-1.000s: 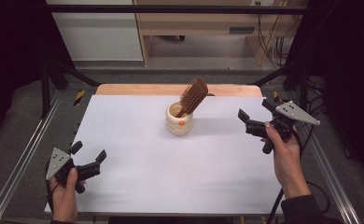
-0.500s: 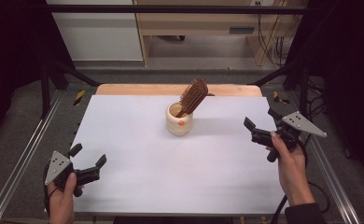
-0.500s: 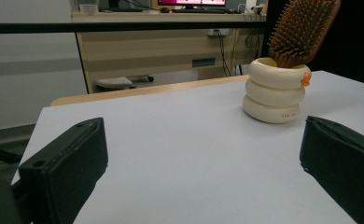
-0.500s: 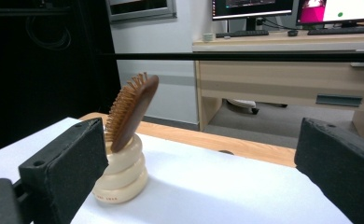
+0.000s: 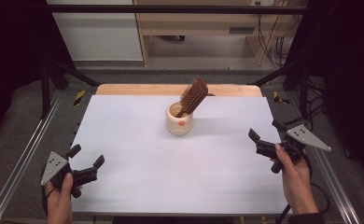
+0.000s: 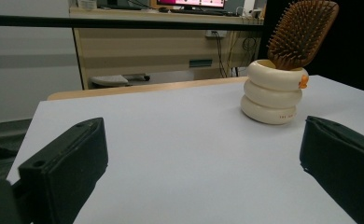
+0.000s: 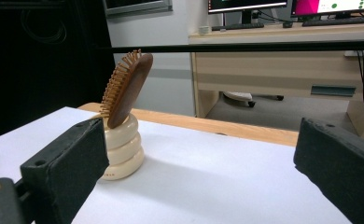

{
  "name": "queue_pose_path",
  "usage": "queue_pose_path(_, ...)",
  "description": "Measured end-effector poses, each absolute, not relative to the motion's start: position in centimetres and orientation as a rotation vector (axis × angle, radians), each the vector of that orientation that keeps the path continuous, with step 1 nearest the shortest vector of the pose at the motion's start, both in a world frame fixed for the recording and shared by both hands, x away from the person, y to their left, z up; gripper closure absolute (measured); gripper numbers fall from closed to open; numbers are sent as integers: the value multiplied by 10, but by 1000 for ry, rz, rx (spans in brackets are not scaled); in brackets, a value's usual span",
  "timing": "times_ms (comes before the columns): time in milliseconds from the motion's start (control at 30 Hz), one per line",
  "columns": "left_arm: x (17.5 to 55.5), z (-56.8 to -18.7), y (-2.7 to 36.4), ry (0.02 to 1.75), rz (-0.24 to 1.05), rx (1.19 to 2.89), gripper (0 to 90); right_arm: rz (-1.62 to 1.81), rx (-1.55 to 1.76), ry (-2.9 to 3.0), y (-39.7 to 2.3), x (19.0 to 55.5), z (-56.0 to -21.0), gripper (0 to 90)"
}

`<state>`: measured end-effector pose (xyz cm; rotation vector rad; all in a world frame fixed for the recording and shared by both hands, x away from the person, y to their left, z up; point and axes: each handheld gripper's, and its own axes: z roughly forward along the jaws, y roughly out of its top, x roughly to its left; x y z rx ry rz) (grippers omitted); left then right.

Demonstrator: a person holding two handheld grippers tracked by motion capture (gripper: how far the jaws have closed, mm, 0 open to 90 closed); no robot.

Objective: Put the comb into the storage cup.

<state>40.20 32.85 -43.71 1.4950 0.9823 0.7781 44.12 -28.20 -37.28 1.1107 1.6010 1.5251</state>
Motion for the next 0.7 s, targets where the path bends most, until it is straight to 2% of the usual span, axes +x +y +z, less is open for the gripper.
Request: queue_pose_path(700,402,-437,330,976,764,1494,12,1492,1129,1641,-286,424,-408,29)
